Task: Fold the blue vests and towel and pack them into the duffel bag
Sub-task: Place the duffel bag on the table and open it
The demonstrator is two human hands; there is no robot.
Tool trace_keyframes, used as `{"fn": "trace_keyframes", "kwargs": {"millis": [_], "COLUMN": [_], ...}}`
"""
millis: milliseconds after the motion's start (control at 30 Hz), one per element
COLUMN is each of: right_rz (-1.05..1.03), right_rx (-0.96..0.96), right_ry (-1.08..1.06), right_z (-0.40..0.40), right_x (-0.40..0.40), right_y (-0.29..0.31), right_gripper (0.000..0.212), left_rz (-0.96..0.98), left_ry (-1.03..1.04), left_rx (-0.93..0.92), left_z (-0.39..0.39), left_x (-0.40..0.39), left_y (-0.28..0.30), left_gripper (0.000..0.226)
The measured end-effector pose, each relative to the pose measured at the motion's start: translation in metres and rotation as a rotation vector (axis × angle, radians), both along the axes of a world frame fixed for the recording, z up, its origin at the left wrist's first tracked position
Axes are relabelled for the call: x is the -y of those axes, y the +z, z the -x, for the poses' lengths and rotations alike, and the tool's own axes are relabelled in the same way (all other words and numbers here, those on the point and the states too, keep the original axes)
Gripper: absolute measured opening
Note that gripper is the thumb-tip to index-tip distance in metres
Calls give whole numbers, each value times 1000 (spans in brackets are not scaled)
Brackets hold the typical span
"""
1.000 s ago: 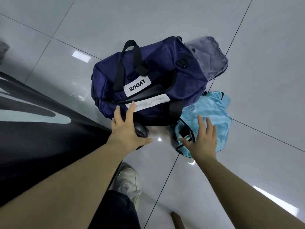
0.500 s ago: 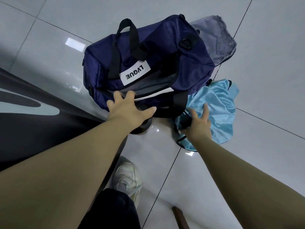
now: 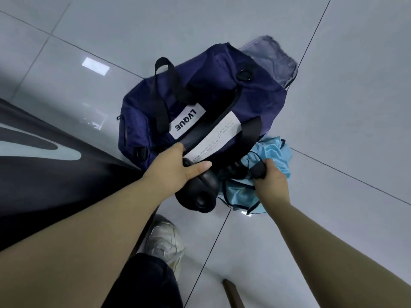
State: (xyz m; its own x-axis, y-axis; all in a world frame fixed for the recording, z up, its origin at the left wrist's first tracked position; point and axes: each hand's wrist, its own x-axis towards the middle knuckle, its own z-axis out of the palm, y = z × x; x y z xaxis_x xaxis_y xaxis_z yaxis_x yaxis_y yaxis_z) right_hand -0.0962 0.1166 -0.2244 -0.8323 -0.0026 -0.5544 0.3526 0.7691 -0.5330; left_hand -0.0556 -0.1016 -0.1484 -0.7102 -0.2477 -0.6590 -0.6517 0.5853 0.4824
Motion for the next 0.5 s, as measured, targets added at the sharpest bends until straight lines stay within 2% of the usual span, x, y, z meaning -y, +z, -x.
{"fn": "trace_keyframes", "kwargs": {"millis": [167, 333, 500], "right_rz": [194, 371, 483], "right_rx": [-109, -270, -379], "right_ry": [-154, -201, -177], "right_z": [1, 9, 18], "right_x": [-7, -2, 6], "right_y": [64, 137, 210], "right_gripper": [21, 22, 32], "left_rz": [-68, -165, -167], "left_ry": [59, 93, 105], "left_rx": [-122, -148, -238], "left_z": [9, 3, -7], "left_x": [-9, -17, -25], "left_y": [51, 100, 158], "left_gripper": [28, 32, 36]}}
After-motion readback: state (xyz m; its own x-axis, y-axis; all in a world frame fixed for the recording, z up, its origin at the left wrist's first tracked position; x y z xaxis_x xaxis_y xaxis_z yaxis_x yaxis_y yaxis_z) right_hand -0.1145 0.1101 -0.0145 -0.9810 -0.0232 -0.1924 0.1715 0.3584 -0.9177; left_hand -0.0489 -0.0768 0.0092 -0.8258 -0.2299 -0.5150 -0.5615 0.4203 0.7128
